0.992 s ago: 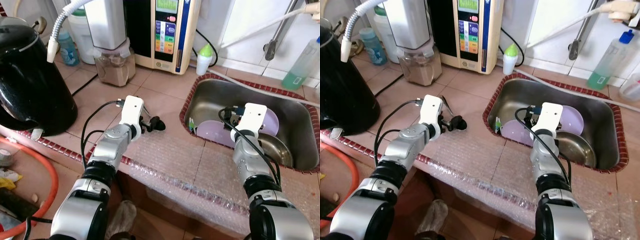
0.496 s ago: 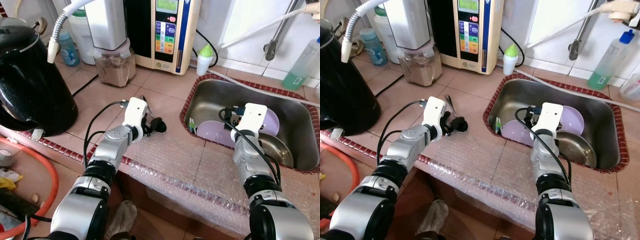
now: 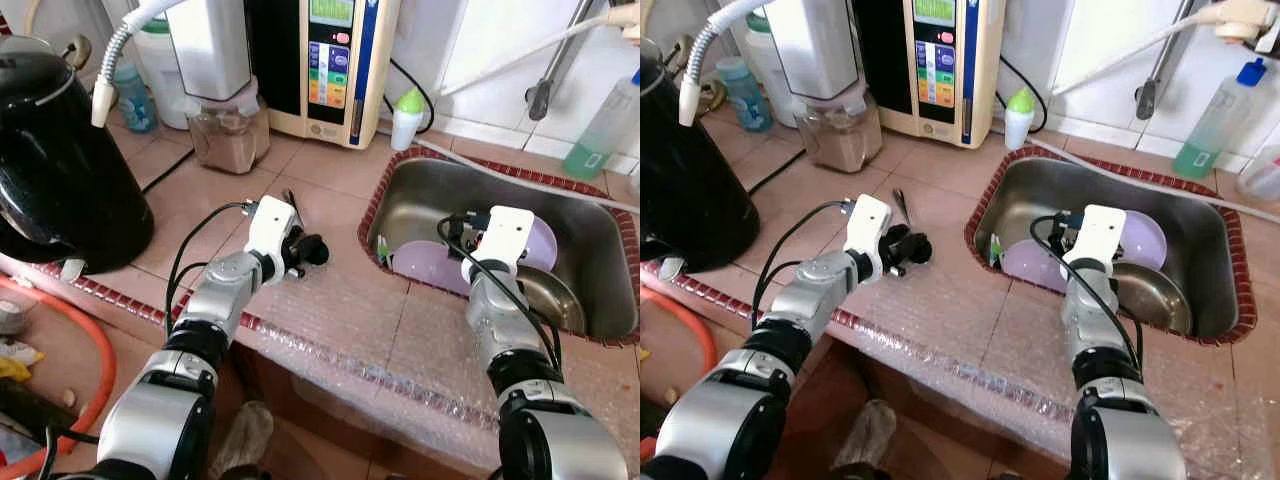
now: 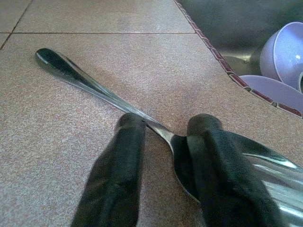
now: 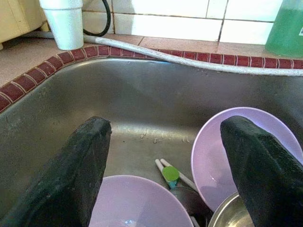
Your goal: Kitchen organization
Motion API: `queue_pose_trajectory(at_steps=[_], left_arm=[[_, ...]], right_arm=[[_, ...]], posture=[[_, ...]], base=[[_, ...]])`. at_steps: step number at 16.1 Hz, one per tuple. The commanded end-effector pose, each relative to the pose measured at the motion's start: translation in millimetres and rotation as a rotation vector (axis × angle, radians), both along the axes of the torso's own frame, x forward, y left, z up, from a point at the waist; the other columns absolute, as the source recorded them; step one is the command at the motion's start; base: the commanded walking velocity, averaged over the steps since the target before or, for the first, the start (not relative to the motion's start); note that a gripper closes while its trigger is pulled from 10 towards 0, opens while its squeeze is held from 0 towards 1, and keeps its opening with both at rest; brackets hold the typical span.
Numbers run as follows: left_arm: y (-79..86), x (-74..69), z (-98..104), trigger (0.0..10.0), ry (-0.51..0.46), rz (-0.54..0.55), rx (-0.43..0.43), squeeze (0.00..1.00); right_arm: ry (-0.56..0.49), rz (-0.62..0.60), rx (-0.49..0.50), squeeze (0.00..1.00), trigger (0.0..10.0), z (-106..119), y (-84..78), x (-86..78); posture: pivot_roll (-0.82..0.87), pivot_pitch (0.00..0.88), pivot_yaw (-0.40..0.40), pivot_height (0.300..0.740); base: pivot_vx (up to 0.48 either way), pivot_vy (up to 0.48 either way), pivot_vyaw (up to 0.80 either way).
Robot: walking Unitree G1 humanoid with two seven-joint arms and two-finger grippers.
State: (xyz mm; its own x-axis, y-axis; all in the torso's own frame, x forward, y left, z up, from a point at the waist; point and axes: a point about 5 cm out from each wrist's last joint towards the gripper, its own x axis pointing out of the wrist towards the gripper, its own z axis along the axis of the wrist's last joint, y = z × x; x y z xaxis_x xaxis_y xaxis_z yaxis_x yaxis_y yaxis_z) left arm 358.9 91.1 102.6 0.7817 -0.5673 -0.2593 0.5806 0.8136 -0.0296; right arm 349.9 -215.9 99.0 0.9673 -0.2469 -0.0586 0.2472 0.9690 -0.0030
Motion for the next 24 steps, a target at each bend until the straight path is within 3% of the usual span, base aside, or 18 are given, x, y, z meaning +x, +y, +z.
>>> queue_pose_trajectory(at_steps=[1, 8, 10, 12, 14, 15, 16, 18, 20, 24], left_arm=[[3.6, -0.1, -3.4, 0.0, 0.015, -0.009, 0.029, 0.00], [1.0, -5.7, 3.6, 0.0, -0.061, -0.207, -0.019, 0.00], [4.2, -7.2, 5.1, 0.0, -0.090, -0.262, 0.011, 0.00], [14.1, -1.3, 8.3, 0.0, -0.121, -0.207, 0.083, 0.00], [18.6, 10.1, 26.6, 0.0, -0.193, -0.084, 0.072, 0.00], [18.9, 13.4, 33.9, 3.3, -0.221, -0.037, 0.050, 0.00], [19.7, 17.2, 42.0, 10.0, -0.227, 0.047, -0.018, 1.00], [19.3, 19.1, 43.7, 10.0, -0.215, 0.148, -0.048, 1.00], [5.5, 16.9, 42.8, 10.0, -0.134, 0.243, -0.226, 1.00], [-24.6, 4.8, 35.7, 10.0, -0.042, 0.178, -0.248, 1.00]], right_arm=[[-0.019, -0.003, -0.009, 0.00, 10.0, 5.8, -0.9, 2.6], [-0.017, -0.006, -0.011, 0.00, 10.0, 5.1, -1.1, 1.8], [-0.017, -0.005, -0.012, 0.00, 10.0, 5.1, -1.5, 1.5], [-0.017, -0.005, -0.013, 0.00, 10.0, 5.0, -1.9, 1.2], [-0.018, -0.007, -0.015, 0.00, 10.0, 5.7, -3.0, 1.4], [-0.019, -0.008, -0.016, 0.00, 10.0, 5.8, -3.4, 1.3], [-0.018, -0.008, -0.016, 0.00, 10.0, 5.9, -3.5, 1.5], [-0.018, -0.006, -0.016, 0.00, 10.0, 5.8, -2.9, 1.6], [-0.018, 0.000, -0.013, 0.00, 10.0, 6.3, 0.2, 2.9], [-0.018, 0.007, -0.013, 0.00, 10.0, 6.4, 2.4, 3.6]], posture=[[-0.01, 0.000, 0.028, 0.740], [-0.01, 0.003, 0.027, 0.740], [-0.01, 0.006, 0.026, 0.740], [-0.02, 0.006, 0.024, 0.740], [-0.02, 0.007, 0.023, 0.740], [-0.02, 0.007, 0.022, 0.740], [-0.02, 0.007, 0.022, 0.740], [-0.01, 0.008, 0.021, 0.740], [-0.01, 0.009, 0.018, 0.740], [0.00, 0.010, 0.019, 0.740]], base=[[0.000, 0.000, 0.00], [0.000, 0.000, 0.00], [0.000, 0.000, 0.00], [0.000, 0.000, 0.00], [0.000, 0.000, 0.00], [0.000, 0.000, 0.00], [0.000, 0.000, 0.00], [0.000, 0.000, 0.00], [0.000, 0.000, 0.00], [0.000, 0.000, 0.00]])
